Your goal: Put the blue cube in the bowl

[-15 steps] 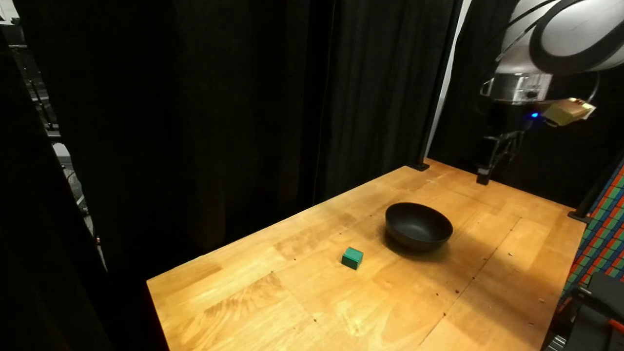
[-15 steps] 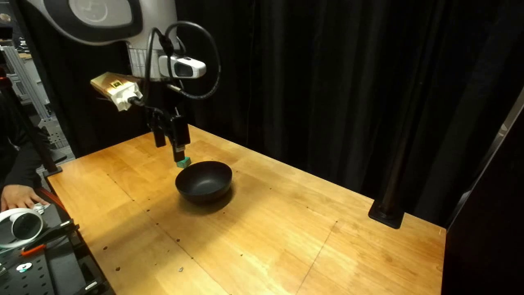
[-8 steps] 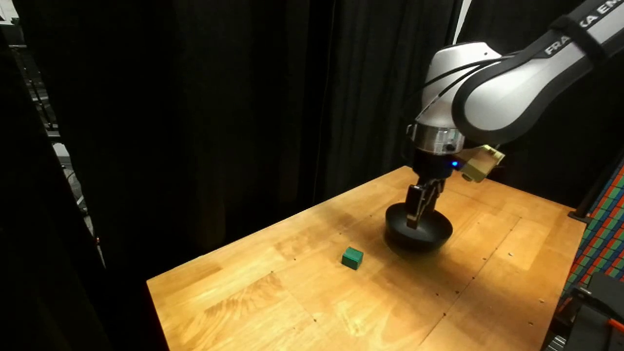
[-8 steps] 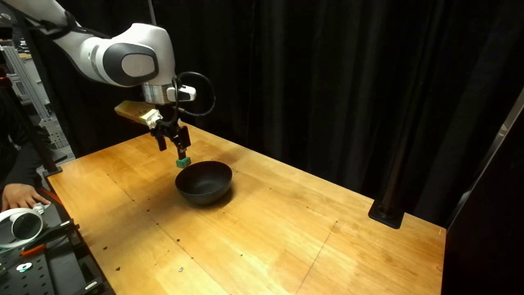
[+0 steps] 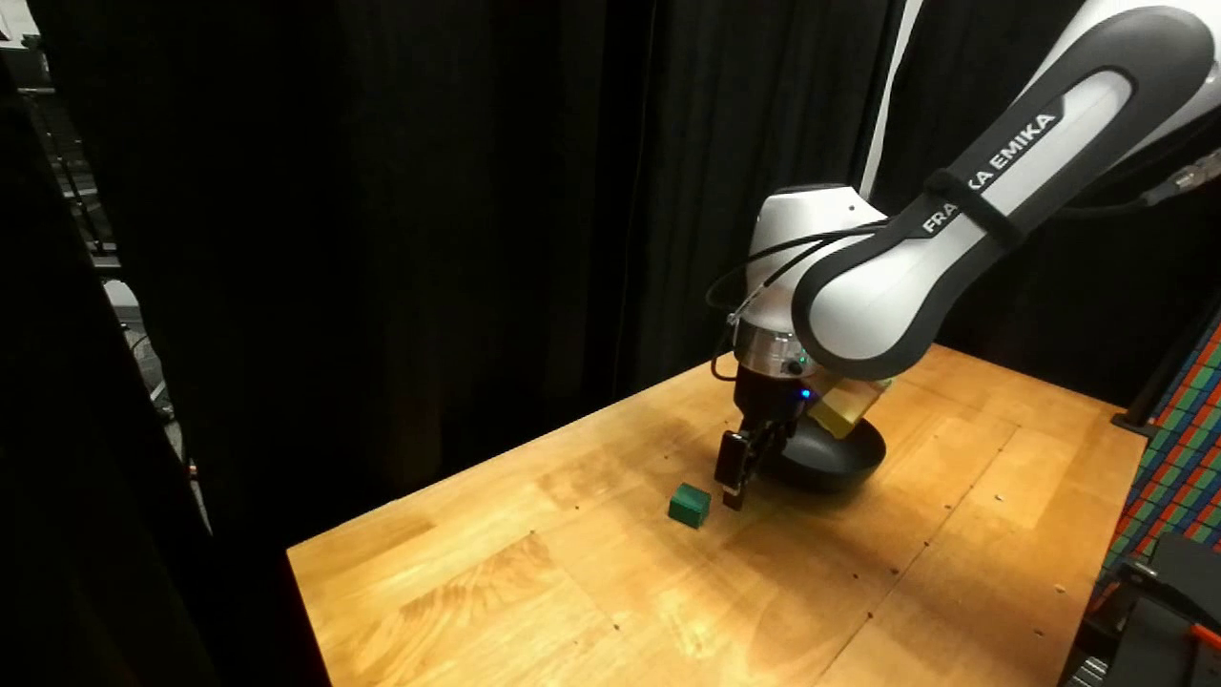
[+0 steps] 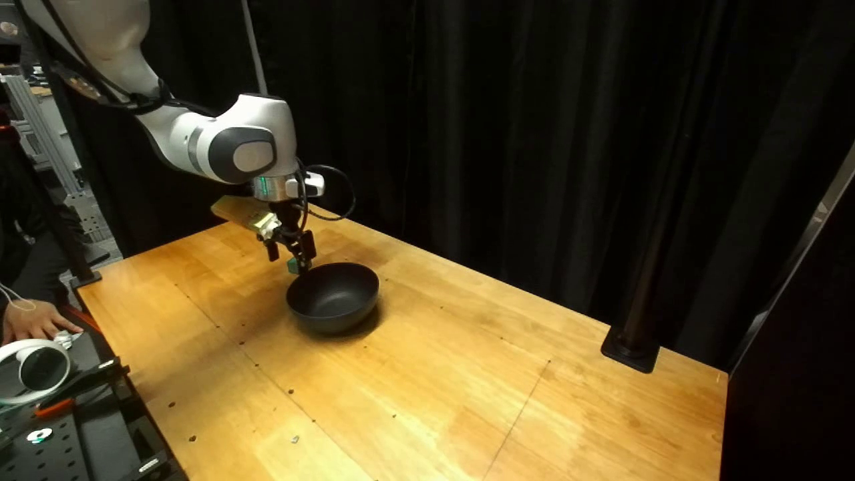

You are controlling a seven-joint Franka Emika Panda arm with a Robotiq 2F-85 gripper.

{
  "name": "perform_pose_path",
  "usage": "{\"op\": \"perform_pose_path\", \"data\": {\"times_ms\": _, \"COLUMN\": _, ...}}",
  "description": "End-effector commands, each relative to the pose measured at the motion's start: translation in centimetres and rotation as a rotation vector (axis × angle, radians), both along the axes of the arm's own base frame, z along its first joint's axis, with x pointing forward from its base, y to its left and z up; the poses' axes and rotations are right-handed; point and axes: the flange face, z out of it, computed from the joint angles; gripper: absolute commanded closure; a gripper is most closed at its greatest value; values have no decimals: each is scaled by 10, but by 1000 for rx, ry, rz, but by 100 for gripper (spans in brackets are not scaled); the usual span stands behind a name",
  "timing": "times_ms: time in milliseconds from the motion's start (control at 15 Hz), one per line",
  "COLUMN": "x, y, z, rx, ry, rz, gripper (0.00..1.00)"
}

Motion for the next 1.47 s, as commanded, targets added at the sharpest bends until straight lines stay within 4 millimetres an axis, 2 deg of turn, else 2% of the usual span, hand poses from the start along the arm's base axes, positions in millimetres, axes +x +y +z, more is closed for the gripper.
{"op": "perform_pose_path", "data": {"times_ms": 0, "x": 14, "y": 27, "z": -18, "rx": 38, "ry": -24, "rz": -3, "gripper": 0}}
{"op": "perform_pose_path", "data": {"times_ms": 400, "x": 24, "y": 63, "z": -33, "rx": 22, "ry": -90, "rz": 16, "gripper": 0}}
{"op": "perform_pose_path", "data": {"times_ms": 467, "x": 26, "y": 66, "z": -33, "rx": 7, "ry": -109, "rz": 7, "gripper": 25}}
{"op": "perform_pose_path", "data": {"times_ms": 533, "x": 27, "y": 69, "z": -34, "rx": -2, "ry": -121, "rz": 4, "gripper": 27}}
{"op": "perform_pose_path", "data": {"times_ms": 800, "x": 34, "y": 66, "z": -29, "rx": -42, "ry": -155, "rz": -25, "gripper": 60}}
{"op": "perform_pose_path", "data": {"times_ms": 1000, "x": 38, "y": 52, "z": -18, "rx": -108, "ry": -148, "rz": -38, "gripper": 82}}
{"op": "perform_pose_path", "data": {"times_ms": 1200, "x": 45, "y": 24, "z": 12, "rx": -209, "ry": -144, "rz": -50, "gripper": 83}}
{"op": "perform_pose_path", "data": {"times_ms": 1400, "x": 50, "y": -13, "z": 53, "rx": -274, "ry": -93, "rz": -85, "gripper": 83}}
